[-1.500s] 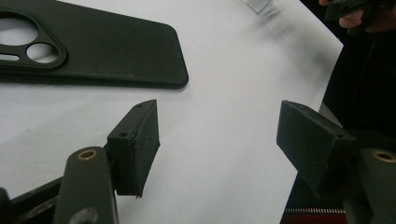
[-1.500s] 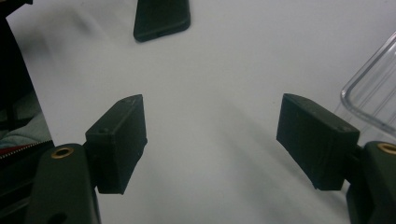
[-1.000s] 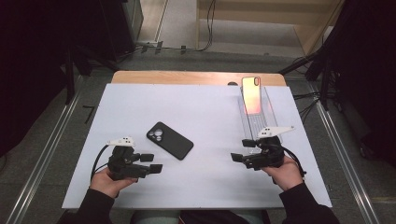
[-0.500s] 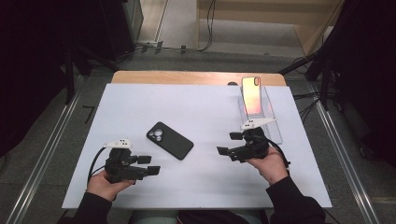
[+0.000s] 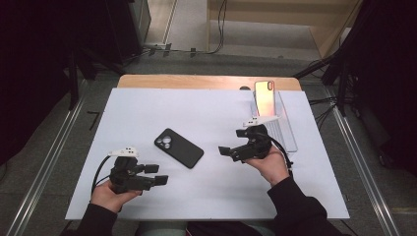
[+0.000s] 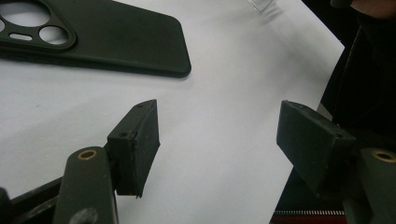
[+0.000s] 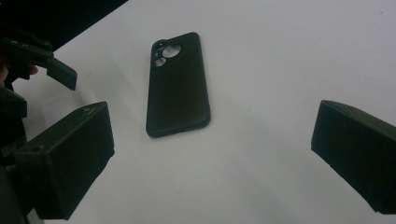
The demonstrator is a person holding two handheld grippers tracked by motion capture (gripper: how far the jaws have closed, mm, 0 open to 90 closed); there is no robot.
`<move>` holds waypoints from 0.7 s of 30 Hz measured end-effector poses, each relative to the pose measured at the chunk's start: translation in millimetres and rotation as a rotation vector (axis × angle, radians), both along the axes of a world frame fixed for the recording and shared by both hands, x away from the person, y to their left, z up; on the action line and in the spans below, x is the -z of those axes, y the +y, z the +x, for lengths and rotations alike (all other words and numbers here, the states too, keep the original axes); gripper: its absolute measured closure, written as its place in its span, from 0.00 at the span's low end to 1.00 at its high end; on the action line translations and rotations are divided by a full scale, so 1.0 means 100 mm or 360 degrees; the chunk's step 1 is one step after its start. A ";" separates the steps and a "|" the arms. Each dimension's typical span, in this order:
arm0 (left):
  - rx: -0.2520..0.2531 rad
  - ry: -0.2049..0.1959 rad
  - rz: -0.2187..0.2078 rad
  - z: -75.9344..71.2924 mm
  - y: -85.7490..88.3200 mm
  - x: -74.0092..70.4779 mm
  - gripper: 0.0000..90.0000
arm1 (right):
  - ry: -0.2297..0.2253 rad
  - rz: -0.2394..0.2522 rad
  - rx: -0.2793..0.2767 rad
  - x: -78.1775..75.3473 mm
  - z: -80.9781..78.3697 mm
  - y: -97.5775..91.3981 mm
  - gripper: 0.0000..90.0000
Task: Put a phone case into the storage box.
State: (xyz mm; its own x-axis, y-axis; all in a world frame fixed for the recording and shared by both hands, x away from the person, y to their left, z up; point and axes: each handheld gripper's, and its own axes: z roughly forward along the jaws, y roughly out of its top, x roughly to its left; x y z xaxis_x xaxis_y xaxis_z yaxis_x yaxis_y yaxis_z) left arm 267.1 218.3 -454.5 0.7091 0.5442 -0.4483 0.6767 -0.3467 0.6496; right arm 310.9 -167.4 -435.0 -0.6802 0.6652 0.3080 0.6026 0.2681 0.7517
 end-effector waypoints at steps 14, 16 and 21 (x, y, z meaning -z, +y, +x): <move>-0.0007 -0.0002 0.0010 0.00 0.01 0.00 0.33 | -0.0017 -0.0058 -0.0033 0.01 0.20 0.39 0.00; -0.0008 -0.0002 0.0006 0.00 0.01 0.00 0.33 | -0.0023 -0.0073 -0.0045 0.03 0.23 0.46 0.00; -0.0005 -0.0005 0.0005 0.00 0.02 0.00 0.33 | -0.0019 -0.0115 -0.0078 0.06 0.31 0.63 0.00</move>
State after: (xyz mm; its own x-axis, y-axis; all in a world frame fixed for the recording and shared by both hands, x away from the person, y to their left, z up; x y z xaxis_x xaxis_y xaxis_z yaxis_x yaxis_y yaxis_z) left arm 267.0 220.3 -454.2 0.7087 0.5477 -0.4446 0.6758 -0.3464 0.6506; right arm 341.6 -104.2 -440.8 -0.7159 0.6511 0.2522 0.5784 0.3508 0.7365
